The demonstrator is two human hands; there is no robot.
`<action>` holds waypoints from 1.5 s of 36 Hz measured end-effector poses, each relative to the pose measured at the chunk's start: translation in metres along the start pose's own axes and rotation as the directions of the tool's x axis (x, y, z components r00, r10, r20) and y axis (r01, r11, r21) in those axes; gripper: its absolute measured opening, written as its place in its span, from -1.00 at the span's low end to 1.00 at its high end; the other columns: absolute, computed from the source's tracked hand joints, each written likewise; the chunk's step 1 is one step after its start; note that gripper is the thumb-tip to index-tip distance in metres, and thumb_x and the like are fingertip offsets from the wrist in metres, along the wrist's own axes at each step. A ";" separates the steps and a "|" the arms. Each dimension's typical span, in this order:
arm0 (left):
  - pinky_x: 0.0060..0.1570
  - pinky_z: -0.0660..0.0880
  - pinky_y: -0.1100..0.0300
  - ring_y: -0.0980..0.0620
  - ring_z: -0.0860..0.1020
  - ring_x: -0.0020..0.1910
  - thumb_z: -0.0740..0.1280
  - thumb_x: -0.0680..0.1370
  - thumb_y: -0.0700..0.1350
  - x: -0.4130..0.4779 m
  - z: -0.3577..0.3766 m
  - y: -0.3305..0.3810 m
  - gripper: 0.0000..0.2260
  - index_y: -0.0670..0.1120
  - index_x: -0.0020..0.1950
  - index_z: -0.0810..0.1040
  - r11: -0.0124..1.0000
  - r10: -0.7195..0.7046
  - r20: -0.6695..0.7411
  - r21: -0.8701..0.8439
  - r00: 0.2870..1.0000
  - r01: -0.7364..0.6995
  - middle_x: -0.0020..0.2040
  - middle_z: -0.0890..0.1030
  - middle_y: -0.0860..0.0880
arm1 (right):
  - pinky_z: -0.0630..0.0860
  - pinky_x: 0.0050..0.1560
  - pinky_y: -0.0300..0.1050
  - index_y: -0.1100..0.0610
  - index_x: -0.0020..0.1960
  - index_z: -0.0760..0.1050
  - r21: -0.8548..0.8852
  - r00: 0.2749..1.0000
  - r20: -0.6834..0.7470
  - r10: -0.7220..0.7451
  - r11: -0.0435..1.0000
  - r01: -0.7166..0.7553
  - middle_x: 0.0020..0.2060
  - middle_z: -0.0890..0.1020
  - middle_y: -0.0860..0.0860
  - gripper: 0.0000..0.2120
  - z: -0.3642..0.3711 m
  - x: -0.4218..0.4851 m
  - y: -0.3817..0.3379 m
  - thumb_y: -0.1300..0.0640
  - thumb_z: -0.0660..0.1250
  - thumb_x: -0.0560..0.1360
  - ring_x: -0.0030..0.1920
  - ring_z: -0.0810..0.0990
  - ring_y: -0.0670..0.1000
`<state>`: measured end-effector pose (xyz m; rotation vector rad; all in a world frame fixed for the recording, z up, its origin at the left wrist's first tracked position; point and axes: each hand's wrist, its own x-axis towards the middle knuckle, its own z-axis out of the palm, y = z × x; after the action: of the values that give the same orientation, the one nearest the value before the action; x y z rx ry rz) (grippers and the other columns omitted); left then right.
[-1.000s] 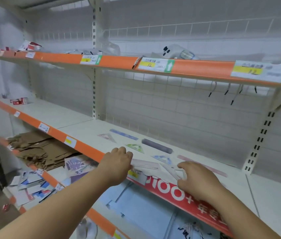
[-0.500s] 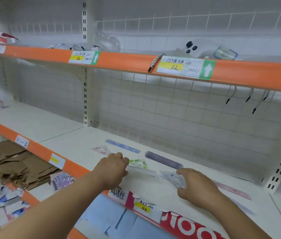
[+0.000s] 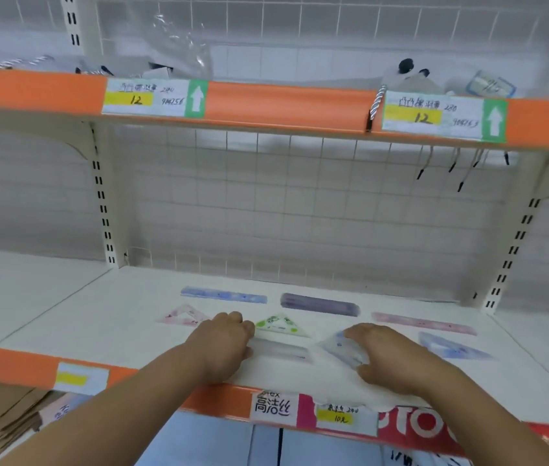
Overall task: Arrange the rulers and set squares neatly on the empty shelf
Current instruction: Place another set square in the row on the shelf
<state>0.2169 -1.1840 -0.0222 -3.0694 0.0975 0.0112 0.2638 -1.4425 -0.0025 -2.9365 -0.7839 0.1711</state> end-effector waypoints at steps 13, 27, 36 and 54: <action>0.20 0.40 0.04 -0.08 0.38 0.25 0.19 0.62 -0.01 0.001 0.015 -0.017 -0.69 -0.06 0.34 0.38 0.992 0.059 0.071 -0.111 0.996 -0.051 0.23 0.39 -0.11 | 0.45 0.20 -0.12 0.10 0.24 0.46 -0.128 0.986 0.142 0.090 0.989 -0.072 0.19 0.51 0.01 -0.64 0.022 0.003 0.007 0.28 0.19 0.46 0.16 0.50 0.02; 0.27 0.36 0.13 -0.03 0.37 0.29 0.27 0.58 0.00 0.003 0.019 -0.023 -0.66 0.09 0.36 0.41 0.983 0.006 0.102 -0.186 0.995 0.013 0.25 0.39 -0.05 | 0.46 0.20 -0.10 0.04 0.27 0.46 -0.113 0.978 0.201 0.064 0.993 -0.042 0.21 0.52 0.01 -0.59 0.026 0.015 0.017 0.30 0.15 0.47 0.16 0.50 0.03; 0.25 0.40 0.07 -0.05 0.41 0.27 0.29 0.48 0.25 0.007 0.019 -0.044 -0.48 -0.01 0.34 0.40 0.983 -0.143 0.193 -0.085 0.971 0.162 0.29 0.43 -0.06 | 0.38 0.27 -0.16 0.01 0.40 0.34 -0.080 0.991 0.117 0.063 0.995 -0.053 0.32 0.39 0.00 -0.57 0.014 0.012 0.023 0.11 0.25 0.53 0.28 0.40 0.01; 0.24 0.36 0.14 -0.04 0.42 0.30 0.35 0.43 0.27 -0.014 0.015 -0.089 -0.31 -0.06 0.42 0.26 0.903 -0.417 0.293 0.032 0.860 0.428 0.34 0.38 -0.08 | 0.36 0.21 -0.12 0.03 0.31 0.45 0.116 0.989 0.005 -0.150 0.982 0.149 0.11 0.42 0.00 -0.61 0.041 0.057 -0.055 -0.06 0.33 0.52 0.18 0.39 -0.01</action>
<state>0.2085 -1.0936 -0.0310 -3.0051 -0.5994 0.4460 0.2805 -1.3637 -0.0409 -2.7577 -0.9585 0.2175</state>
